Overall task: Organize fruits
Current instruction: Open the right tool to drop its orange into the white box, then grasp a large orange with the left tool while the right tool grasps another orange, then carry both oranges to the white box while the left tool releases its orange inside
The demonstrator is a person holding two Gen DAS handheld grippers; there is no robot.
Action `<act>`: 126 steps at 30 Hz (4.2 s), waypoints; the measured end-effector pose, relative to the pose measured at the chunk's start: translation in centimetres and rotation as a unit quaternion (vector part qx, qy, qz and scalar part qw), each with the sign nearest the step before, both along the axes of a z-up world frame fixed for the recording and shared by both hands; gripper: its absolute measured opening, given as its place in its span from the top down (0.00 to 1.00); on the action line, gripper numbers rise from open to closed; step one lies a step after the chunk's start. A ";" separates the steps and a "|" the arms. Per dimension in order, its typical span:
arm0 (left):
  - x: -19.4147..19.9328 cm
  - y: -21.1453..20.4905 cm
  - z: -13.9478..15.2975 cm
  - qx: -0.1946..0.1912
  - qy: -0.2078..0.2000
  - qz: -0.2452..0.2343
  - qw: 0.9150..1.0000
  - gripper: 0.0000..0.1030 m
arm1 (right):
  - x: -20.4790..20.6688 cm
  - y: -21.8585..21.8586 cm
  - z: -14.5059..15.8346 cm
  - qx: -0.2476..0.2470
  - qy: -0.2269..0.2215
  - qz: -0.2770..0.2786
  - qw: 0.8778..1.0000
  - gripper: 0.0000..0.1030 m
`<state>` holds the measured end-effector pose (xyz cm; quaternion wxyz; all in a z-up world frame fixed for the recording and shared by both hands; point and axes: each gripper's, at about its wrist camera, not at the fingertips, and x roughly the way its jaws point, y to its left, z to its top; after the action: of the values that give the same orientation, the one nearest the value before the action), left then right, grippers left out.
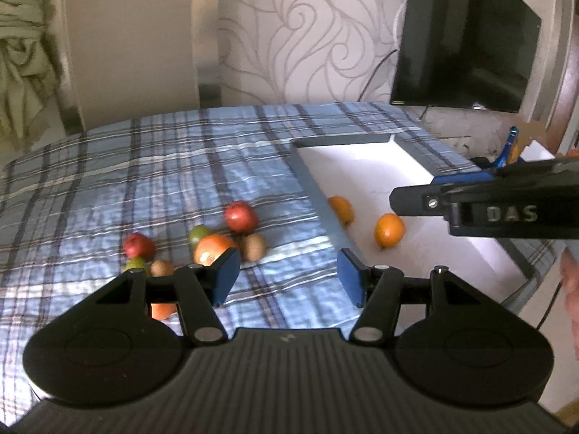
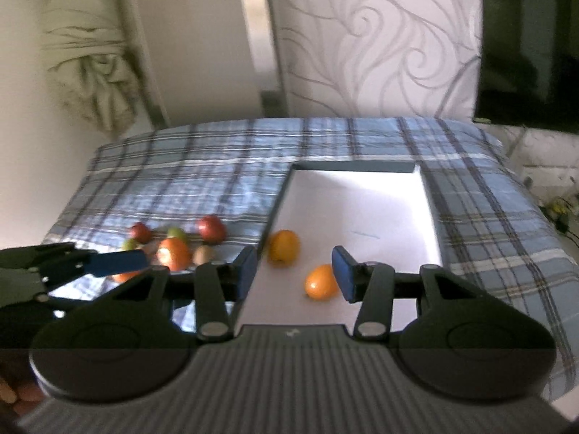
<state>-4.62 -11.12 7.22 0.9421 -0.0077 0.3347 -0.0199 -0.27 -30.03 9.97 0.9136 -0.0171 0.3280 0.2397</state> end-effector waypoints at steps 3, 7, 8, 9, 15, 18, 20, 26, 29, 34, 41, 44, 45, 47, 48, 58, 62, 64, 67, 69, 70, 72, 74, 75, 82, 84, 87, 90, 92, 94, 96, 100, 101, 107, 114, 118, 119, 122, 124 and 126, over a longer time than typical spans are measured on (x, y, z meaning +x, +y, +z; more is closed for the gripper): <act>-0.5 1.1 -0.3 0.003 0.003 0.019 1.000 0.37 | -0.6 1.2 0.5 -0.002 -0.004 0.029 1.000 0.52; -1.1 3.0 -0.7 0.007 0.002 0.047 0.999 0.37 | -1.1 3.1 0.6 -0.012 0.003 0.065 0.998 0.53; -1.2 3.5 -0.8 0.006 0.003 0.053 0.999 0.37 | -1.3 3.6 0.6 -0.015 0.003 0.074 0.997 0.53; -1.3 4.0 -0.9 0.004 0.005 0.060 0.998 0.37 | -1.5 4.0 0.5 -0.019 0.002 0.082 0.996 0.53; -1.4 6.1 -1.8 0.005 0.013 0.074 0.997 0.37 | -1.9 6.1 -0.1 -0.043 0.012 0.106 0.993 0.66; -1.0 6.9 -2.5 0.012 0.017 0.081 0.996 0.37 | -2.0 6.9 -0.4 -0.048 0.017 0.110 0.993 0.66; -0.7 7.5 -3.0 0.015 0.022 0.086 0.996 0.37 | -2.2 7.2 -0.5 -0.049 0.019 0.111 0.992 0.66; 0.4 8.5 -4.6 0.013 0.041 0.086 0.995 0.39 | -2.0 6.7 -0.7 -0.049 0.030 0.086 0.995 0.66; 0.9 8.7 -5.0 0.011 0.044 0.080 0.996 0.46 | -1.8 6.6 -0.9 -0.050 0.036 0.077 0.995 0.66; 1.2 9.1 -5.2 0.008 0.043 0.075 0.996 0.58 | -1.7 7.3 -1.1 -0.057 0.037 0.082 0.994 0.66; 0.4 9.7 -4.3 0.003 0.035 0.065 0.997 0.59 | -0.1 10.5 -2.3 -0.075 0.042 0.101 0.991 0.65; -0.2 10.0 -3.6 0.008 0.026 0.062 0.998 0.59 | 0.6 12.1 -2.8 -0.079 0.046 0.107 0.990 0.65; -0.5 10.1 -3.4 0.010 0.024 0.061 0.998 0.59 | 0.7 12.7 -3.0 -0.083 0.046 0.111 0.989 0.65; -0.9 10.3 -3.2 0.014 0.022 0.060 0.998 0.59 | 1.0 13.9 -3.4 -0.094 0.046 0.117 0.988 0.65; -1.0 10.4 -3.2 0.016 0.022 0.060 0.998 0.59 | 1.2 14.5 -3.6 -0.098 0.045 0.118 0.987 0.65; -2.0 12.7 -3.6 0.010 0.037 0.074 0.996 0.59 | 3.1 18.5 -5.7 -0.146 0.046 0.119 0.981 0.62; -2.2 13.5 -3.8 0.006 0.041 0.069 0.997 0.59 | 3.3 19.0 -6.6 -0.164 0.042 0.111 0.979 0.61; -2.2 13.9 -3.9 0.004 0.041 0.064 0.997 0.59 | 3.4 18.6 -6.3 -0.151 0.050 0.101 0.982 0.62; -2.2 14.4 -3.9 0.003 0.039 0.048 0.998 0.59 | 2.9 17.6 -5.3 -0.133 0.058 0.082 0.986 0.62; -2.1 14.7 -4.1 0.000 0.043 0.036 0.998 0.59 | 2.3 16.9 -4.5 -0.117 0.068 0.068 0.988 0.62; -2.0 14.9 -4.3 -0.003 0.047 0.031 0.998 0.59 | 2.0 16.5 -4.0 -0.106 0.076 0.062 0.989 0.62; -2.0 15.1 -4.7 -0.006 0.051 0.024 0.998 0.59 | 1.3 15.8 -3.4 -0.087 0.095 0.051 0.990 0.62; -2.0 15.0 -4.8 -0.001 0.049 0.016 0.999 0.59 | 0.4 15.2 -3.0 -0.071 0.110 0.041 0.991 0.62; -2.0 15.0 -4.8 0.000 0.049 0.014 0.999 0.59 | -0.2 15.0 -2.8 -0.065 0.116 0.040 0.990 0.62; -2.0 14.3 -4.2 -0.020 0.048 0.059 0.997 0.59 | -2.6 13.3 -1.0 -0.052 0.088 0.074 0.992 0.62; -2.2 13.7 -3.8 -0.021 0.048 0.072 0.996 0.59 | -2.7 12.1 -0.5 -0.046 0.068 0.073 0.994 0.62; -2.4 12.6 -2.6 -0.007 0.032 0.085 0.996 0.59 | -2.5 9.7 0.1 -0.025 0.058 0.069 0.996 0.62; -2.7 11.5 -1.3 -0.007 0.014 0.109 0.994 0.59 | -2.4 7.3 0.6 -0.011 0.048 0.072 0.996 0.62; -3.0 10.6 -0.7 -0.006 0.007 0.121 0.993 0.59 | -2.4 5.8 0.7 -0.003 0.045 0.075 0.996 0.62; -3.4 9.4 -0.3 -0.006 0.002 0.127 0.992 0.59 | -2.3 4.7 0.7 0.001 0.041 0.081 0.996 0.62; -3.8 8.1 0.1 -0.003 -0.002 0.130 0.992 0.59 | -2.1 3.9 0.5 0.002 0.040 0.086 0.995 0.62; -4.7 5.5 0.5 -0.004 -0.006 0.134 0.991 0.59 | -1.8 2.9 0.4 0.005 0.038 0.103 0.994 0.62; -4.9 4.9 0.6 -0.005 -0.006 0.136 0.991 0.59 | -1.9 2.7 0.5 0.005 0.036 0.108 0.994 0.62; -5.1 2.4 0.9 -0.004 -0.013 0.122 0.992 0.59 | -2.4 1.8 1.2 0.010 0.023 0.124 0.992 0.62; -3.2 1.4 2.0 -0.011 -0.030 0.082 0.996 0.59 | -3.4 1.3 1.4 0.001 0.012 0.110 0.994 0.62; -1.7 0.5 2.6 -0.014 -0.037 0.056 0.998 0.59 | -3.7 0.5 2.0 -0.007 -0.003 0.090 0.996 0.62; -1.4 0.1 2.8 -0.013 -0.038 0.047 0.998 0.59 | -3.7 0.1 2.1 -0.006 -0.006 0.079 0.997 0.62; -0.9 -1.2 3.2 -0.006 -0.045 0.025 0.999 0.59 | -3.5 -1.2 2.2 -0.004 -0.007 0.051 0.999 0.62; -0.5 -2.1 3.2 -0.005 -0.045 0.013 0.999 0.59 | -3.3 -2.1 2.2 -0.004 -0.006 0.034 0.999 0.62; -0.3 -3.2 3.1 0.000 -0.045 0.000 0.999 0.59 | -3.2 -2.9 1.8 -0.006 -0.003 0.022 1.000 0.62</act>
<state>-4.91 -14.34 10.34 0.9561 -0.0066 0.2924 -0.0204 -3.50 -32.92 11.82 0.9090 -0.0305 0.3264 0.2573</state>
